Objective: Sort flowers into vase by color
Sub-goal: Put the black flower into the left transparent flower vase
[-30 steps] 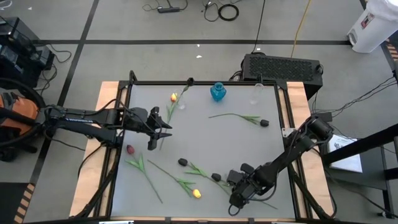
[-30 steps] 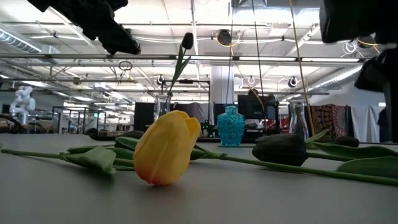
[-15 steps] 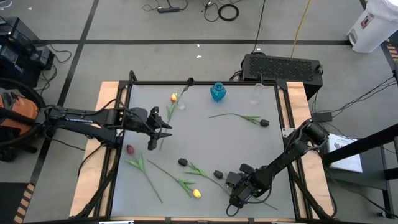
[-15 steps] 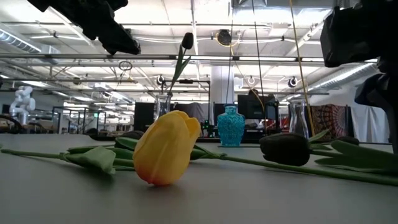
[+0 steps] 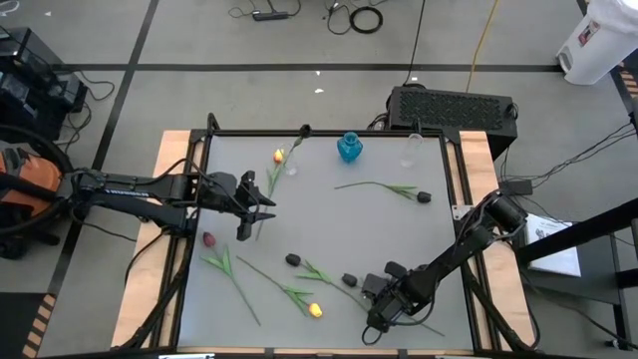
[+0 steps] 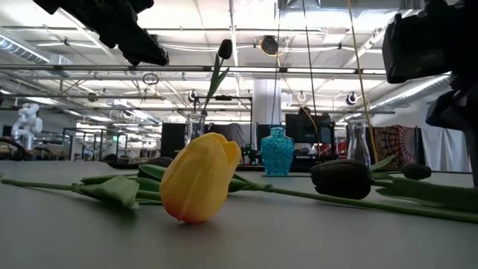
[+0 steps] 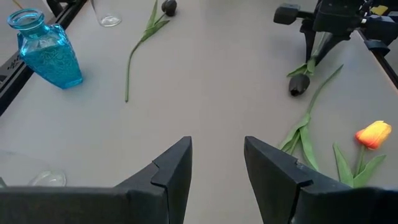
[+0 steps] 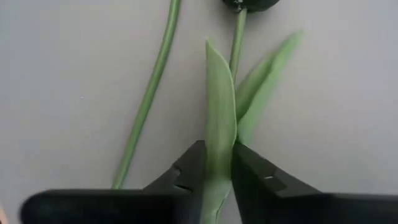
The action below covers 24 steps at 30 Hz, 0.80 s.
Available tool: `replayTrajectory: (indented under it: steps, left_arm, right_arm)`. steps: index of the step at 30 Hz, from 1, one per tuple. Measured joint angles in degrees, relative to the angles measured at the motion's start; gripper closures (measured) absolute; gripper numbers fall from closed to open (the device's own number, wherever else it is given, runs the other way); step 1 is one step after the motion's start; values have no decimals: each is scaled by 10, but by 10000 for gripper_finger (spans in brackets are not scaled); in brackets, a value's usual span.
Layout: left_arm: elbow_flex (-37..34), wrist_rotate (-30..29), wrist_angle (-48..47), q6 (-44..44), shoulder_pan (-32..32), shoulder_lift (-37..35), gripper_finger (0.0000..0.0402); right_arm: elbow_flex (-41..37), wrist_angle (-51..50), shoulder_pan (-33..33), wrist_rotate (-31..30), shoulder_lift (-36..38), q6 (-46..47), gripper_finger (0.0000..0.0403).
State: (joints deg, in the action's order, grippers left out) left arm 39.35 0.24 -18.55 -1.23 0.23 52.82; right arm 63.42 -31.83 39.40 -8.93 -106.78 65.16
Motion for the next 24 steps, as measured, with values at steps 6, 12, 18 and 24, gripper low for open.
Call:
replayTrajectory:
  steps: [6, 12, 18, 24]
  left_arm:
    - [0, -2, 0, 0, 0, 0, 248]
    - [0, -1, 0, 0, 0, 0, 248]
    - [0, -1, 1, 0, 0, 0, 248]
    - [0, -1, 17, 0, 0, 0, 248]
  right_arm:
    - [0, 1, 0, 1, 0, 0, 397]
    - [0, 1, 0, 2, 0, 0, 400]
    - [-1, 0, 0, 1, 4, -14, 401]
    - [-2, -28, 1, -32, 40, -33, 402]
